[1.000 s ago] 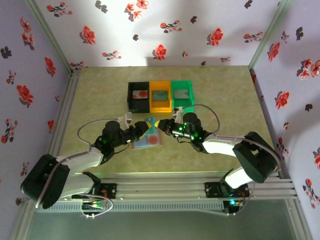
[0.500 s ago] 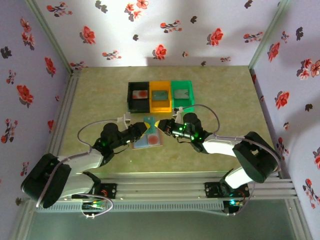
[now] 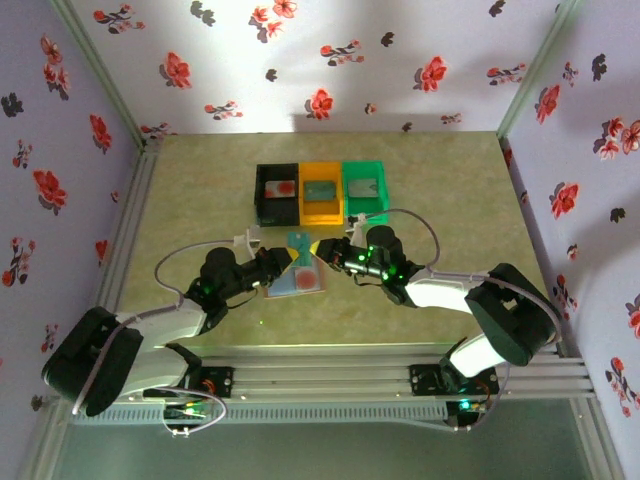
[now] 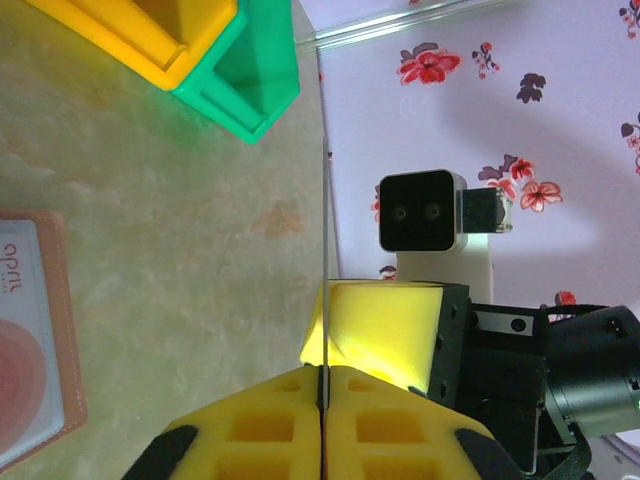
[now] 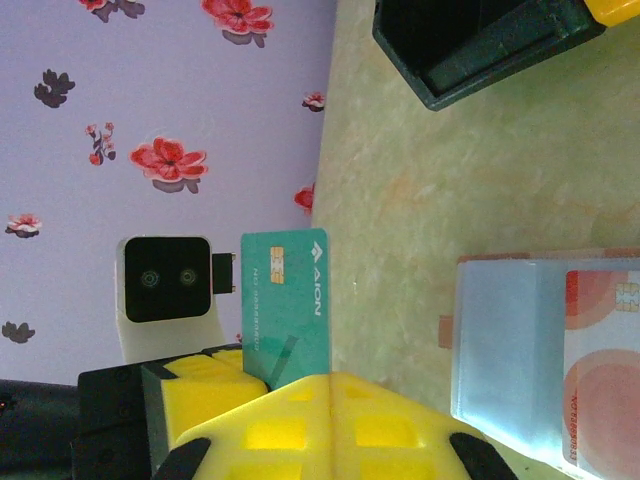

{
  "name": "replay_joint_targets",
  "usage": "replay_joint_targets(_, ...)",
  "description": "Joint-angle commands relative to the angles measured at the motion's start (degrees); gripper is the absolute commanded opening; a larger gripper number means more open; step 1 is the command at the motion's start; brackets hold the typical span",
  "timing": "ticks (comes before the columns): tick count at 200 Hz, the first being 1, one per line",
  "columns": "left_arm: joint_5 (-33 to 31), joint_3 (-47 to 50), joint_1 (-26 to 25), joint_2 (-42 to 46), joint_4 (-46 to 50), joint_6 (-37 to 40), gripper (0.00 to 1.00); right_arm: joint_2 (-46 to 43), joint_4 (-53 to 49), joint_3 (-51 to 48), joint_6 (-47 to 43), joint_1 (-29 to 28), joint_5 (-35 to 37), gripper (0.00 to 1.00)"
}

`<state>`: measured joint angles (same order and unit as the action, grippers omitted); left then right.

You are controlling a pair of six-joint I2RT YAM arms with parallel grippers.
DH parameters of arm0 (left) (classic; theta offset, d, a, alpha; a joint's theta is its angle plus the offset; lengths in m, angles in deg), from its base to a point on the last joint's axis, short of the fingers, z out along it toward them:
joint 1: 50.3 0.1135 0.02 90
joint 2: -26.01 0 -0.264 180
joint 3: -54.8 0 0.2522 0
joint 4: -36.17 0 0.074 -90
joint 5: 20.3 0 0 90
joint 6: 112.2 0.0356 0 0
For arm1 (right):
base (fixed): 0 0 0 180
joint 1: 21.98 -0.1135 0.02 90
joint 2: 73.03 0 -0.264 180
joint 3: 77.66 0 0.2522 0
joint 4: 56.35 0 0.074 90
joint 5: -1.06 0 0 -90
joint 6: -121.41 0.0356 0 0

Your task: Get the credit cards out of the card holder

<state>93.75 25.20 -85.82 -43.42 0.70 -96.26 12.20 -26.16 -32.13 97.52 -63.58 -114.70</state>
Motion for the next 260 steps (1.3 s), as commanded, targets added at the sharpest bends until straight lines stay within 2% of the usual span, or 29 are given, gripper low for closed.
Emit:
replay_joint_targets(1,0.1,0.7,-0.3,-0.7,-2.5,0.5,0.01,0.1,1.7,-0.7,0.1,0.2,-1.0,0.0)
replay_joint_targets(44,3.7,0.4,1.0,0.0,0.7,2.3,0.0,-1.7,-3.5,0.3,-3.6,0.3,-1.4,0.0)
replay_joint_targets(67,9.2,-1.8,3.2,2.5,10.6,6.4,0.0,-5.2,-13.0,2.0,-10.0,0.5,-1.3,0.18)
replay_joint_targets(89,14.0,-7.1,4.6,6.2,28.1,15.2,0.0,-9.6,-23.6,4.0,-17.3,0.8,0.1,0.34)
replay_joint_targets(111,16.1,-13.8,5.0,9.0,47.3,25.5,0.0,-13.8,-31.5,5.3,-23.0,1.3,1.5,0.44)
replay_joint_targets(122,18.3,-17.0,5.1,9.3,53.8,29.4,0.0,-15.6,-34.4,5.6,-25.4,1.4,1.7,0.48)
replay_joint_targets(157,24.3,-28.2,5.1,6.6,74.0,41.9,0.0,-20.4,-41.0,5.7,-32.1,2.0,0.5,0.5)
replay_joint_targets(190,26.7,-38.6,5.1,2.2,93.3,57.3,0.0,-25.1,-38.5,2.6,-33.6,2.1,-3.9,0.5)
replay_joint_targets(205,26.8,-41.4,5.0,0.3,96.7,60.5,0.0,-26.7,-36.8,1.0,-33.9,2.1,-5.2,0.5)
replay_joint_targets(260,29.7,-43.2,4.5,-2.5,95.0,62.6,0.0,-28.2,-34.0,-1.0,-34.7,2.1,-8.4,0.5)
